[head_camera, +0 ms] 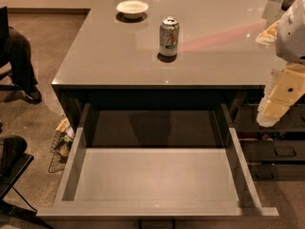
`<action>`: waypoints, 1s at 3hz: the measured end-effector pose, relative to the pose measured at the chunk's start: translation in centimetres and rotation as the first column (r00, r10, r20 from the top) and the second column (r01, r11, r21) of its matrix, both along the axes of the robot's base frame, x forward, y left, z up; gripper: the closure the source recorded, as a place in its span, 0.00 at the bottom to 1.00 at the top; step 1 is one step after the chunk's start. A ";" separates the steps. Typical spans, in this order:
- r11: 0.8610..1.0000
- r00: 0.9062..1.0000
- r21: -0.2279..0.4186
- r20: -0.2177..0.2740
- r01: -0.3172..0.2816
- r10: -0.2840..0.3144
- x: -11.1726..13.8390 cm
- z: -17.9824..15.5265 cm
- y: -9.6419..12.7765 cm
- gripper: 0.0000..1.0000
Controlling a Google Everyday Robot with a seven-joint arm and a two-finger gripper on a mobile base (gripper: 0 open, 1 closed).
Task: Close top drawer
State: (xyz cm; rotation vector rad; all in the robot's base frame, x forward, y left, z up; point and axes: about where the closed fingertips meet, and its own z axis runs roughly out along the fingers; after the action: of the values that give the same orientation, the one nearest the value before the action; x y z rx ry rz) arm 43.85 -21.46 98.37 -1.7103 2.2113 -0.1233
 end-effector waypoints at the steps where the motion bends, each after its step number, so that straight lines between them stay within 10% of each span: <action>1: 1.000 1.000 0.000 0.000 0.000 0.000 0.0 0.0 0.0 0.00; 3: 0.999 0.999 0.014 -0.002 0.044 -0.044 -2.3 -2.7 -1.4 0.39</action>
Offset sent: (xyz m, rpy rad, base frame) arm -0.0285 -0.0134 -0.0336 0.0142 0.0188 -0.0431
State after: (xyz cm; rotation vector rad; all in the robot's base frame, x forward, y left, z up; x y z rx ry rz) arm 41.55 -22.84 95.70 -1.6556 2.2459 -0.1167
